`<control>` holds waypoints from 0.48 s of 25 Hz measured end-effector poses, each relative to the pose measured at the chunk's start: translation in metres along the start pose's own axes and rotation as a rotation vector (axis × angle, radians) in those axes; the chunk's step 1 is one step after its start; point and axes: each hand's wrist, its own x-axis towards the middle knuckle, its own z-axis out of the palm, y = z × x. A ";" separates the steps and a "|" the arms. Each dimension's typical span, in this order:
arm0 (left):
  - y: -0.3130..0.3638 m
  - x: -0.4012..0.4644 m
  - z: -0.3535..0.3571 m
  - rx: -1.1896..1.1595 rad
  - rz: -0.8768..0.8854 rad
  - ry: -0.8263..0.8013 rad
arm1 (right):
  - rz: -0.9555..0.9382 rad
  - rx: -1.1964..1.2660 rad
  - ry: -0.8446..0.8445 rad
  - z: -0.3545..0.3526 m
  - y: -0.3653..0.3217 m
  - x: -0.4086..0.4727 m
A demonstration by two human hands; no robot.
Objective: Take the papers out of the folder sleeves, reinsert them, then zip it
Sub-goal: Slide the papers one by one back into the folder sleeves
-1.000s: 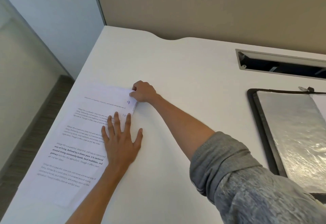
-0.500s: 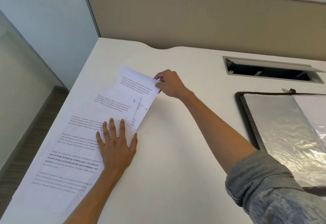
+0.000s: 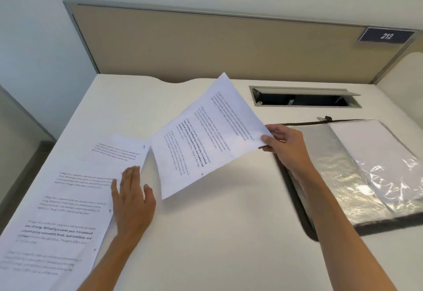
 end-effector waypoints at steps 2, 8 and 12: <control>0.035 0.003 -0.005 -0.405 -0.246 -0.157 | 0.030 0.081 0.049 -0.031 0.006 -0.020; 0.120 0.014 -0.005 -1.171 -0.460 -0.679 | 0.122 0.110 -0.012 -0.114 0.036 -0.059; 0.167 -0.001 0.010 -1.126 -0.322 -0.778 | 0.239 0.101 -0.167 -0.164 0.051 -0.068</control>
